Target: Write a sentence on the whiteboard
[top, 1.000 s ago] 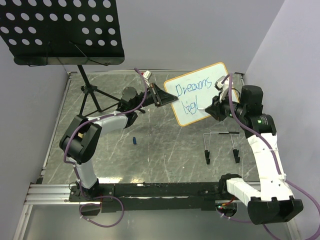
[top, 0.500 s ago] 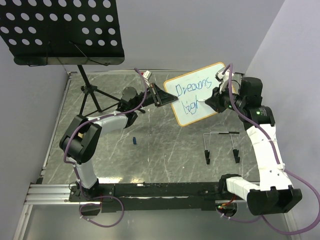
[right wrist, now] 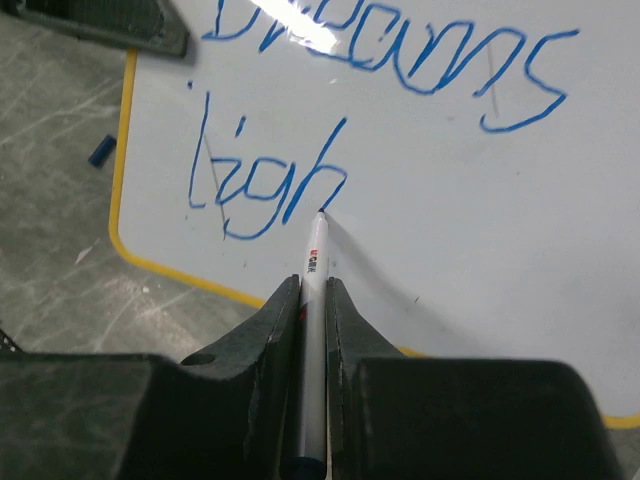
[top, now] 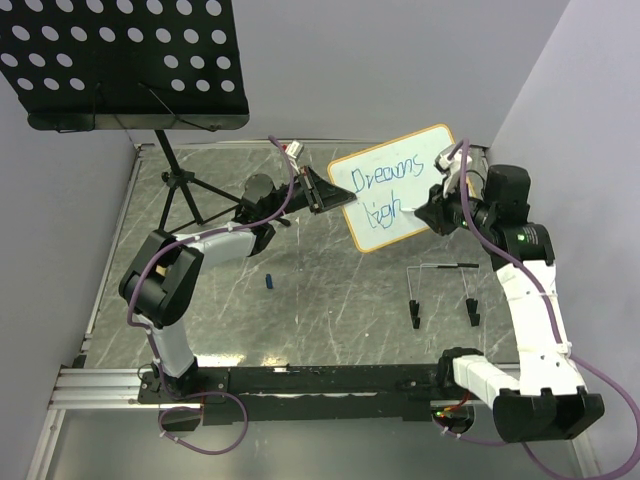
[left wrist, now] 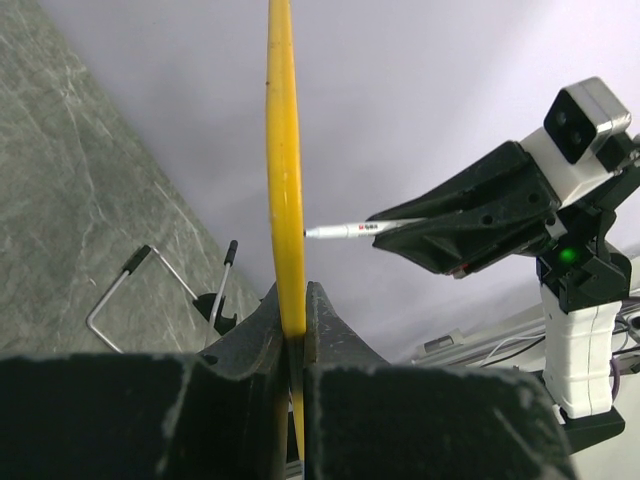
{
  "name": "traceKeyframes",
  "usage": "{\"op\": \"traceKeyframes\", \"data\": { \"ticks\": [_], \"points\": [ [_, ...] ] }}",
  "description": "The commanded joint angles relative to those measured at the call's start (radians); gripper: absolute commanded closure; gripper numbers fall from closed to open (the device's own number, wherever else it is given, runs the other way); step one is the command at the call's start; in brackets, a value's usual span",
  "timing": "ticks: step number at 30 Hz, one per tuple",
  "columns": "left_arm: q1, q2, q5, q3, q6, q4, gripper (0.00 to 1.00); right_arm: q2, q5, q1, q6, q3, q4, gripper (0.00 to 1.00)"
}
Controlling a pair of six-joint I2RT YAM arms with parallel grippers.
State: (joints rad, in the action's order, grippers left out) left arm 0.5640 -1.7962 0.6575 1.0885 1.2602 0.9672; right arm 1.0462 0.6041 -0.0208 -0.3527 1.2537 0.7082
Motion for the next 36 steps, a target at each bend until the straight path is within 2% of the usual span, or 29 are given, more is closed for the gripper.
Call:
{"op": "traceKeyframes", "data": {
  "ticks": [1,8,15,22,32,36],
  "points": [
    [0.004,0.018,-0.001,0.056,0.022,0.166,0.99,-0.046,0.019,0.01,-0.031,-0.033,0.053,1.0],
    [0.002,0.02,-0.001,0.059,0.024,0.163,0.99,-0.048,0.031,0.059,-0.017,-0.005,0.025,1.0],
    [0.002,0.023,0.001,0.054,0.022,0.165,0.99,0.023,0.066,0.068,0.038,0.084,-0.038,1.0],
    [0.002,0.018,0.004,0.057,0.027,0.169,0.99,0.063,0.079,0.067,0.044,0.105,-0.038,1.0],
    [0.002,0.02,0.005,0.054,0.025,0.171,0.99,0.077,0.003,0.102,0.05,0.09,-0.059,1.0],
    [0.002,0.018,0.007,0.056,0.027,0.171,0.99,0.097,0.013,0.12,0.049,0.133,-0.056,1.0]
  ]
}}
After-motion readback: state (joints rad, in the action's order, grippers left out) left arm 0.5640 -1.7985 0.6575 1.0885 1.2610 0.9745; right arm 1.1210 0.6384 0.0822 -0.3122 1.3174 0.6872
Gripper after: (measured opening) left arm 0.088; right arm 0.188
